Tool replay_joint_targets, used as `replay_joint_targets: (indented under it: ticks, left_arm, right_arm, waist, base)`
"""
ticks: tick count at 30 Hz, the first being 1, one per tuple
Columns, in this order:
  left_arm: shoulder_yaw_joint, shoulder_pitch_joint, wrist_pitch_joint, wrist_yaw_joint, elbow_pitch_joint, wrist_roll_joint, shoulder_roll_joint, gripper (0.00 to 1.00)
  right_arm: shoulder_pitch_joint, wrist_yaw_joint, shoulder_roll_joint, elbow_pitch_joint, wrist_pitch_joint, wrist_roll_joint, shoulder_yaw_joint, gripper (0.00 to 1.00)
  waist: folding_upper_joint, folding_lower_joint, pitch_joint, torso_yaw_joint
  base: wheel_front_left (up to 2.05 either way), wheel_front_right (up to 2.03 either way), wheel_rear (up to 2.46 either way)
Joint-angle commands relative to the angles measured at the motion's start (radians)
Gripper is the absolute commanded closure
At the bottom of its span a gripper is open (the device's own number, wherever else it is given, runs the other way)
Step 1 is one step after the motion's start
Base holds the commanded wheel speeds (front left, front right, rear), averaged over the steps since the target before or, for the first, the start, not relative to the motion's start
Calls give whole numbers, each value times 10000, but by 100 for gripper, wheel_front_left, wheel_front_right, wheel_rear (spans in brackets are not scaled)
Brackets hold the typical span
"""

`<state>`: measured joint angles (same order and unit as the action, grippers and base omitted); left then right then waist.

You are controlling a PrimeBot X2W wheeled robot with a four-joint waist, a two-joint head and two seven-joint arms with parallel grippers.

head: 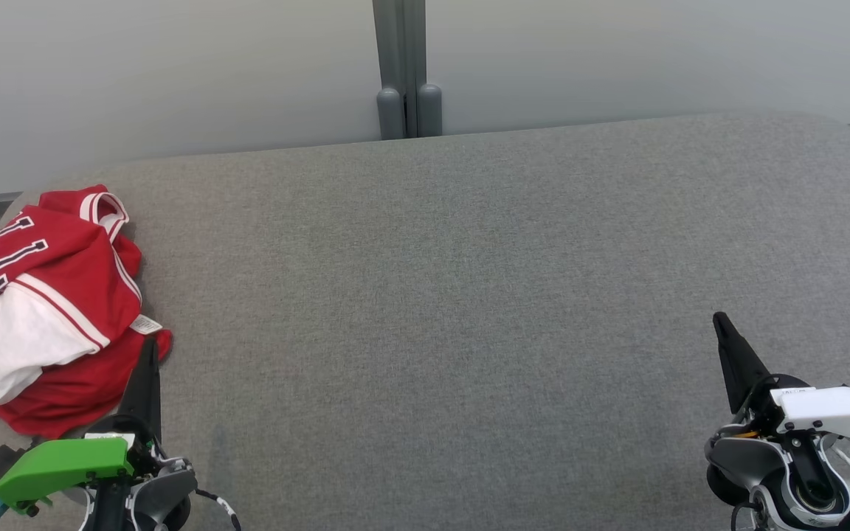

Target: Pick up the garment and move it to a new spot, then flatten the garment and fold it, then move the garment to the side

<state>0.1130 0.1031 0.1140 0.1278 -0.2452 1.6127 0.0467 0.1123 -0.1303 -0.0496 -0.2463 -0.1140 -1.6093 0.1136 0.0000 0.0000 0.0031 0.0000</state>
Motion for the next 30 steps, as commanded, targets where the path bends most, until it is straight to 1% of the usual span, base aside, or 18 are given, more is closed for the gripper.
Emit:
replay_joint_targets:
  ticks: [1, 7, 8, 9, 10, 11, 20, 24, 30]
  left_arm:
    - [25, 111, 28, 60, 16, 6, 72, 100]
    - [25, 112, 28, 60, 16, 6, 72, 100]
    - [0, 0, -2, 0, 0, -1, 0, 100]
    - [-8, -30, -8, -8, -75, 0, -19, 0]
    - [-20, -76, -17, -8, -134, -2, -34, 100]
    - [-26, -163, -14, -9, -236, -1, -61, 0]
    - [-243, -174, -477, -4, -298, -215, -47, 0]
    - [-228, -156, -665, -8, -340, -599, -41, 0]
    - [-186, -140, -930, -91, -240, -1519, -32, 0]
  right_arm:
    - [-90, -8, -8, 51, -19, -74, 9, 100]
    - [-90, -6, -8, 51, -19, -74, 9, 100]
    - [0, 0, 0, 1, 2, 0, -1, 100]
    - [-20, 0, 15, -78, 1, 6, -4, 0]
    - [-56, 2, 31, -126, 10, 8, -12, 100]
    - [-123, 2, 61, -221, 9, 8, -16, 0]
    - [-84, -1, 50, -174, 473, 424, -342, 0]
    - [-43, -2, 46, -209, 659, 921, -410, 0]
    - [-13, -4, 39, -189, 928, 1928, -419, 0]
  waist:
    - [0, 0, 0, 0]
    - [0, 0, 0, 0]
    - [0, 0, 0, 0]
    - [0, 0, 0, 0]
    - [0, 0, 0, 0]
    - [0, 0, 0, 0]
    - [0, 0, -12, -4]
    - [0, 0, -15, 4]
    - [0, 0, -20, 26]
  base:
    - [0, 0, 0]
    - [0, 0, 0]
    - [0, 0, 0]
    - [0, 0, 0]
    - [0, 0, 0]
    - [0, 0, 0]
    - [0, 0, 0]
    - [0, 0, 0]
    - [0, 0, 0]
